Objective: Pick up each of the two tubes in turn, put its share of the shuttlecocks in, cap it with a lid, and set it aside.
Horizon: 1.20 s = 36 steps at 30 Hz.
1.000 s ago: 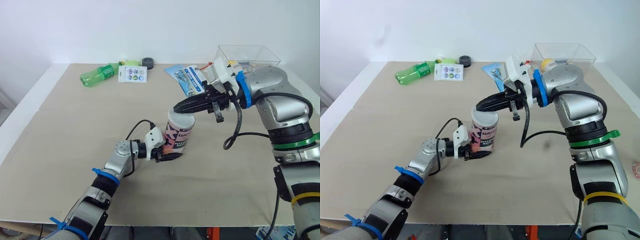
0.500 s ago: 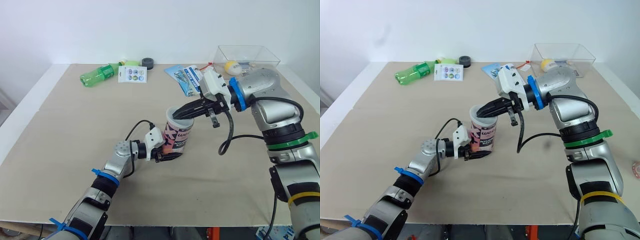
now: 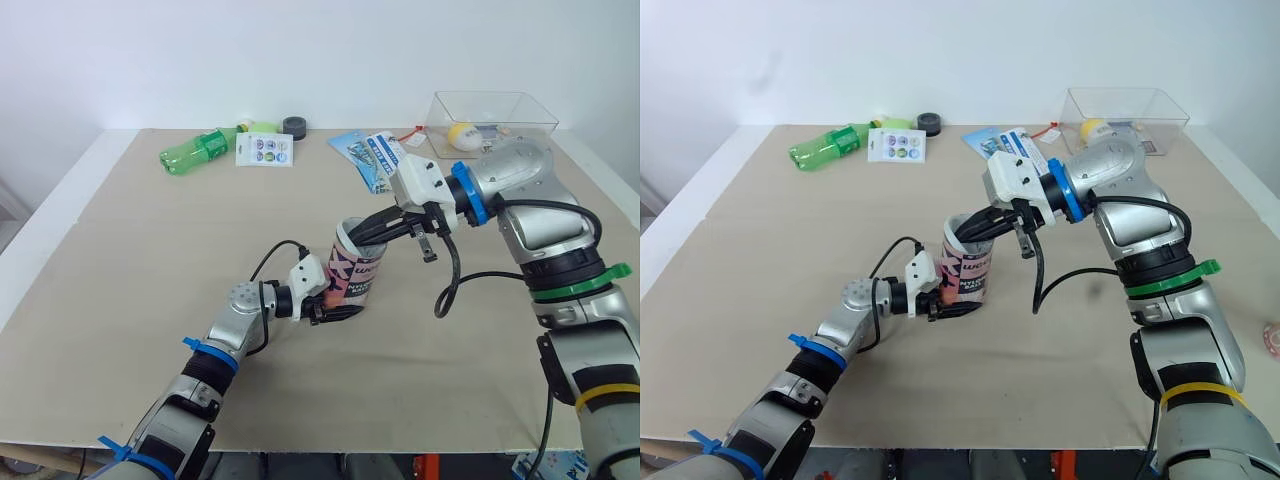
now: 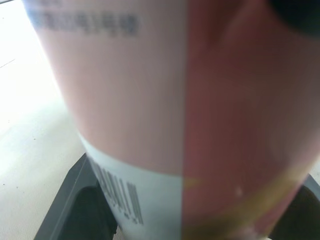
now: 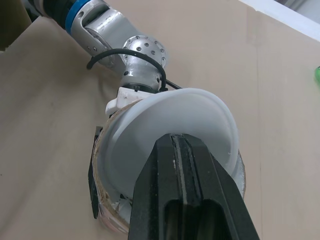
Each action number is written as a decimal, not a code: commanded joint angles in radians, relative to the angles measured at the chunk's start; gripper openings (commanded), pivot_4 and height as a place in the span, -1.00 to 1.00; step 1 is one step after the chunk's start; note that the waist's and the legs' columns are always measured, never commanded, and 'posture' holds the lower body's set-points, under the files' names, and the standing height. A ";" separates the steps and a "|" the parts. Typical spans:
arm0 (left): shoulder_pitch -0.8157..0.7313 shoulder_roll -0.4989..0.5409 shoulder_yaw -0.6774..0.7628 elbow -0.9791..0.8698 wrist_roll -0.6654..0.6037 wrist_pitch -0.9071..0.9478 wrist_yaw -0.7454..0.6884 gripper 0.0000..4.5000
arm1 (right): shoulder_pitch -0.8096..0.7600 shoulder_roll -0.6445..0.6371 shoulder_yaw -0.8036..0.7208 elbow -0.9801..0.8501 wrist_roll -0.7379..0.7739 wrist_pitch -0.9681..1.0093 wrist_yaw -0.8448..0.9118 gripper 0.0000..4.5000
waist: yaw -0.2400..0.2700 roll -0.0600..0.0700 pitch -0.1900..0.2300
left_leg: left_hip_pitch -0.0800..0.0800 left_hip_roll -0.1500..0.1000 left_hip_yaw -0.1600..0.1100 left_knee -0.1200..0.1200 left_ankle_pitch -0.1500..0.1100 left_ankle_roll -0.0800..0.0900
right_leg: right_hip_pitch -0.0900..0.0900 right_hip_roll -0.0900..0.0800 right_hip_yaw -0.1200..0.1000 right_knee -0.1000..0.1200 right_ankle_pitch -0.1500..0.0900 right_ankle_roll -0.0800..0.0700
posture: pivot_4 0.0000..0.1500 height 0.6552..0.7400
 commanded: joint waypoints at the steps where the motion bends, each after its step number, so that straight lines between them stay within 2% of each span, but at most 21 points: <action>1: 0.029 0.012 -0.006 0.046 0.016 0.022 0.001 0.23 | -0.033 0.000 -0.030 -0.029 0.050 0.047 0.041 -0.93 | 0.000 0.000 0.000 | 0.000 0.000 0.000 0.000 0.000 0.000 | 0.000 0.000 0.000 0.000 0.000 0.000 | 1.00 1.00; 8: 0.023 0.020 -0.007 0.060 0.019 0.007 -0.008 0.23 | -0.087 -0.066 -0.066 0.031 0.106 0.065 0.047 -0.93 | 0.000 -0.001 0.001 | -0.001 0.000 0.000 0.000 0.000 0.000 | -0.001 0.000 0.000 0.000 0.000 0.000 | 1.00 1.00; 9: 0.023 0.020 -0.009 0.063 0.021 0.003 -0.009 0.23 | -0.094 -0.068 -0.073 0.045 0.104 0.067 0.047 -0.83 | 0.000 -0.001 0.001 | -0.001 0.000 0.000 0.000 0.000 0.000 | -0.001 0.000 0.000 0.000 0.000 0.000 | 1.00 1.00; 11: 0.021 0.021 -0.009 0.066 0.022 -0.001 -0.010 0.23 | -0.107 -0.073 -0.085 0.065 0.106 0.087 0.044 -0.60 | 0.000 -0.001 0.001 | -0.001 0.000 0.000 0.000 0.000 0.000 | -0.001 0.000 0.000 0.000 0.000 0.000 | 1.00 1.00; 14: 0.018 0.023 -0.010 0.077 0.029 -0.014 -0.012 0.23 | -0.120 -0.067 -0.097 0.108 0.087 0.055 0.030 0.00 | 0.000 0.000 0.001 | -0.001 0.000 0.000 0.000 0.000 0.000 | -0.001 0.000 0.000 0.000 0.000 0.000 | 1.00 1.00; 16: 0.017 0.024 -0.012 0.081 0.030 -0.019 -0.015 0.23 | -0.115 -0.059 -0.097 0.121 0.078 0.024 0.024 0.49 | 0.000 -0.001 0.001 | -0.001 0.000 0.000 0.000 0.000 0.000 | -0.001 0.000 0.000 0.000 0.000 0.000 | 1.00 1.00; 18: 0.020 0.026 -0.014 0.083 0.036 -0.025 -0.012 0.23 | -0.108 -0.046 -0.091 0.127 0.071 -0.012 0.023 0.74 | 0.000 -0.001 0.001 | -0.001 0.000 0.000 0.000 0.000 0.000 | -0.002 0.000 0.000 0.000 0.000 0.000 | 1.00 1.00; 19: 0.022 0.026 -0.014 0.083 0.037 -0.027 -0.011 0.23 | -0.106 -0.036 -0.088 0.134 0.068 -0.037 0.026 0.97 | 0.000 -0.001 0.001 | -0.002 0.000 0.000 0.000 0.000 0.000 | -0.002 0.000 0.000 0.000 0.000 0.000 | 1.00 1.00; 22: 0.031 0.027 -0.013 0.072 0.030 -0.029 -0.016 0.23 | -0.104 0.005 -0.079 0.168 0.050 -0.134 0.029 0.97 | -0.001 -0.001 0.001 | -0.001 0.000 0.000 0.000 0.000 0.000 | -0.002 0.000 0.000 0.000 0.000 0.000 | 1.00 1.00; 28: 0.046 0.021 0.001 0.050 0.000 -0.042 -0.034 0.23 | -0.109 0.093 -0.070 0.261 0.080 -0.204 0.047 0.97 | -0.003 -0.001 0.001 | -0.002 0.000 0.000 -0.001 0.000 0.000 | -0.002 0.000 0.000 0.000 0.000 0.000 | 1.00 1.00; 31: 0.052 0.026 -0.001 0.038 -0.002 -0.040 -0.037 0.23 | -0.113 0.108 -0.064 0.299 0.090 -0.233 0.047 0.62 | -0.003 -0.001 0.001 | -0.001 0.000 0.000 -0.001 0.000 0.000 | -0.002 0.000 0.000 0.000 0.001 0.002 | 1.00 1.00; 35: 0.056 0.034 0.002 0.030 0.003 -0.042 -0.028 0.23 | -0.110 0.103 -0.045 0.324 0.110 -0.250 0.047 -0.26 | -0.003 -0.001 0.001 | -0.001 0.001 0.000 -0.002 0.000 0.000 | -0.002 0.001 0.000 0.000 0.001 0.002 | 1.00 1.00; 36: 0.057 0.037 0.003 0.029 0.005 -0.043 -0.026 0.23 | -0.110 0.103 -0.044 0.330 0.113 -0.254 0.047 -0.54 | -0.003 -0.001 0.001 | -0.001 0.001 0.000 -0.002 0.000 0.000 | -0.002 0.001 0.000 0.000 0.001 0.002 | 1.00 1.00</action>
